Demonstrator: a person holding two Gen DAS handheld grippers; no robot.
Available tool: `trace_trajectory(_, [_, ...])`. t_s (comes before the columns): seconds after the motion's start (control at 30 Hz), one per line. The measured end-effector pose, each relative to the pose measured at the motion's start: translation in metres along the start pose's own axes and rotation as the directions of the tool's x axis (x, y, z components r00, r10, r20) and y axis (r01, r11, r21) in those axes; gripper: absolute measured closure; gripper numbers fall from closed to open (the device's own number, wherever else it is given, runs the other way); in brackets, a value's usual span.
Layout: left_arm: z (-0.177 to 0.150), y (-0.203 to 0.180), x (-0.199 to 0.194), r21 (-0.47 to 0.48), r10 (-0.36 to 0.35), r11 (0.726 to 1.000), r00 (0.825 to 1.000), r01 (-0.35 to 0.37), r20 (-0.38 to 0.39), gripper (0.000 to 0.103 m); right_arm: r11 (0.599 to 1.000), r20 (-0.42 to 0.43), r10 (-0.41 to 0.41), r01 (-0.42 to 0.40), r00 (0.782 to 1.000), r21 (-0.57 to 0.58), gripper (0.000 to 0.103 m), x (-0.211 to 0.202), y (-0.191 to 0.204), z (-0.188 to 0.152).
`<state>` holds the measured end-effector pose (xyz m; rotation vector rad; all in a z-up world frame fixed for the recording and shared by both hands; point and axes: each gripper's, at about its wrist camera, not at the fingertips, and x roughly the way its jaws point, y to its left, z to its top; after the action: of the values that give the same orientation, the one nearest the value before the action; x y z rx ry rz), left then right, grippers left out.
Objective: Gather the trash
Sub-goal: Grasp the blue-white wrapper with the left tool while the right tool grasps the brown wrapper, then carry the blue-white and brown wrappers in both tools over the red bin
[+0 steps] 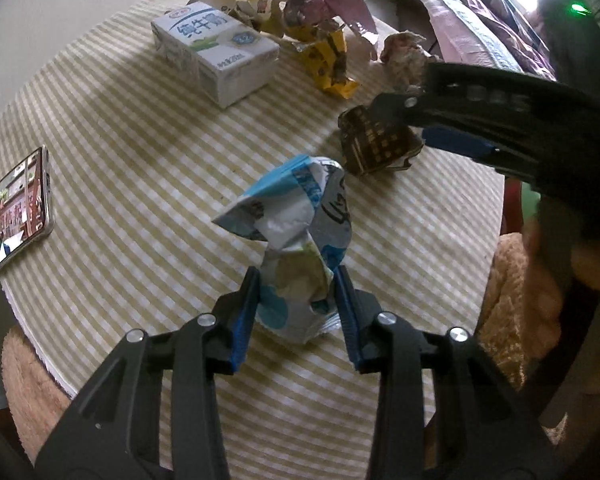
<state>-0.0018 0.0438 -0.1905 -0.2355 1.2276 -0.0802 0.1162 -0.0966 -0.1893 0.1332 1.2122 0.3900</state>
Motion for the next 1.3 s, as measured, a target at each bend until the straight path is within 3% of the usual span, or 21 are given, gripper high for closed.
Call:
trace_trajectory(0.07, [-0.001, 0.0, 0.002, 0.0, 0.004, 1.0, 1.0, -0.004, -0.005, 0.066, 1.0, -0.013, 0.018, -0.018, 1.0, 0.004, 0.06, 0.004, 0.0, 0.0])
trace_trajectory(0.13, [-0.002, 0.0, 0.003, 0.0, 0.005, 1.0, 1.0, -0.005, -0.008, 0.066, 1.0, 0.003, 0.003, -0.003, 1.0, -0.019, 0.061, 0.0, 0.004, -0.002])
trace_trajectory(0.33, [0.002, -0.009, 0.008, 0.011, 0.012, 1.0, 1.0, -0.012, -0.008, 0.062, 0.995, 0.095, -0.031, 0.039, 0.995, -0.092, 0.061, -0.037, 0.009, -0.012])
trace_trajectory(0.53, [0.001, -0.015, 0.01, 0.025, 0.023, 0.999, 1.0, -0.023, -0.004, 0.058, 0.997, 0.143, -0.032, 0.042, 0.989, -0.071, 0.061, -0.069, -0.004, -0.024])
trace_trajectory(1.3, [0.009, -0.046, -0.01, 0.081, 0.036, 0.996, 0.997, -0.042, 0.067, 0.062, 0.999, 0.177, -0.035, 0.035, 0.984, 0.001, 0.061, -0.099, -0.035, -0.056])
